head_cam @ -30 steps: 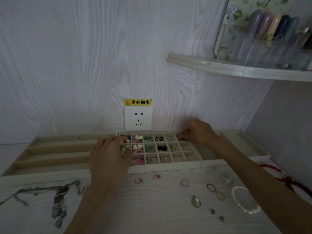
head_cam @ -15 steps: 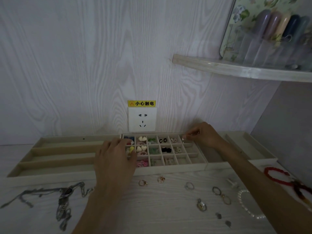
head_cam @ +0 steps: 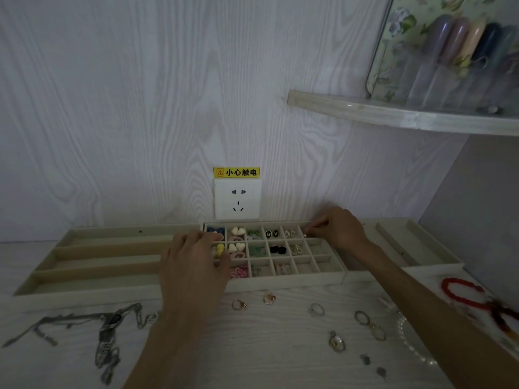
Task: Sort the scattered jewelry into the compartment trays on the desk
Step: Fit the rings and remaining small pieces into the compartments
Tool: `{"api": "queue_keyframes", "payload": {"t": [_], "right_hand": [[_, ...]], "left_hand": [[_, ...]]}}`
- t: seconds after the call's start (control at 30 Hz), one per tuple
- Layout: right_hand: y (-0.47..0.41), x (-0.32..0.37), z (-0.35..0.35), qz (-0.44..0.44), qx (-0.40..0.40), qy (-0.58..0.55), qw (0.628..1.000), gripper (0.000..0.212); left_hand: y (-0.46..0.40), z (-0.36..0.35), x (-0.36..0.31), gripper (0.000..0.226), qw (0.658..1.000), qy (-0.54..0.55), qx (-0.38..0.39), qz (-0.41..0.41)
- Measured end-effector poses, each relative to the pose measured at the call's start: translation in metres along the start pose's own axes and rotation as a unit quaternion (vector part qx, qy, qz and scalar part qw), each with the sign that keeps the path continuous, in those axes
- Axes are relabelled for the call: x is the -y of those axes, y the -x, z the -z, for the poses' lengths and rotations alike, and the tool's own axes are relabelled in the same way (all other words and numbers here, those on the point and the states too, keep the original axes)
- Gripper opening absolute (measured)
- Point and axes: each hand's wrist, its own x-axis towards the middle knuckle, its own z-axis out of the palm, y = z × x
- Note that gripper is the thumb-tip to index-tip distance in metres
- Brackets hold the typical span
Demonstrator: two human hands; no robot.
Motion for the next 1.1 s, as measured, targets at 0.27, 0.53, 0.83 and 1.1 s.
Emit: {"api": "queue_keyframes", "payload": {"t": [0.27,0.53,0.83,1.1], "right_hand": [[0.001,0.001,0.008,0.019,0.026,0.030,0.999,0.025],[0.041,0.022,0.046,0.045,0.002,-0.006,0.999,0.023],[0.122,0.031,0.062,0.102,0.130,0.054,0.985,0.010],[0.162,0.016,0.065,0.102,0.156,0.106,0.977,0.023]], "left_hand": [[0.000,0.000,0.000,0.033,1.000,0.005,-0.005,-0.004],[0.001,0.012,-0.001,0.027,0.998,0.058,-0.013,0.002],[0.049,0.029,-0.006,0.016,0.983,0.110,0.119,-0.086],[0.085,0.015,-0.046,0.034,0.937,0.123,0.226,-0.236]]}}
